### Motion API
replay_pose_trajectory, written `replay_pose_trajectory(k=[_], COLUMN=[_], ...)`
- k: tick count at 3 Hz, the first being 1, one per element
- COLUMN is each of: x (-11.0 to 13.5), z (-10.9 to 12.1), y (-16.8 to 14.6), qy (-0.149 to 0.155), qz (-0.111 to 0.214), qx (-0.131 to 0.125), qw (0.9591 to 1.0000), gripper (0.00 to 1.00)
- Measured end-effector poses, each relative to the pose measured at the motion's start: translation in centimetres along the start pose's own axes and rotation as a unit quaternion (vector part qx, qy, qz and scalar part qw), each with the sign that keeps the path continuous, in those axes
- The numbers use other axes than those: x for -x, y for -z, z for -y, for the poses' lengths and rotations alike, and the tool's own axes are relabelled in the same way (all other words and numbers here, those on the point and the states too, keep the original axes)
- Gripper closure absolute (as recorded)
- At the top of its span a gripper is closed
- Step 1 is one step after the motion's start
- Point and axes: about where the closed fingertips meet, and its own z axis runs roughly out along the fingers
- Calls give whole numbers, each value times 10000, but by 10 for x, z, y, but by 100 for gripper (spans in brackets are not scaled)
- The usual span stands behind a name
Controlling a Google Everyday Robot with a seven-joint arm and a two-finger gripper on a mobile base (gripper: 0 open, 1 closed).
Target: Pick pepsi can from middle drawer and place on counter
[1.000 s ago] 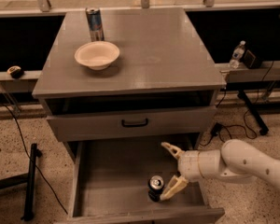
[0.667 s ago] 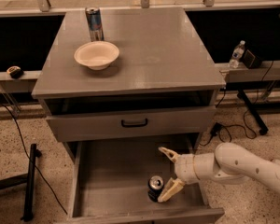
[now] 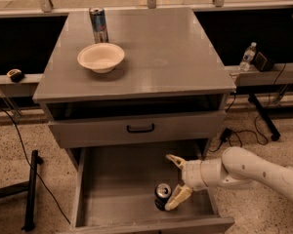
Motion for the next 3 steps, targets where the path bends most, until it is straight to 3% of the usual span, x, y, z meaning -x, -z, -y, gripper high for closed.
replay_pose_trajectory(k=[3], x=[-47], z=[-2], y=[-41], qy=[-42], qz=[-3], qx=[199], qw=[9998], gripper=[0])
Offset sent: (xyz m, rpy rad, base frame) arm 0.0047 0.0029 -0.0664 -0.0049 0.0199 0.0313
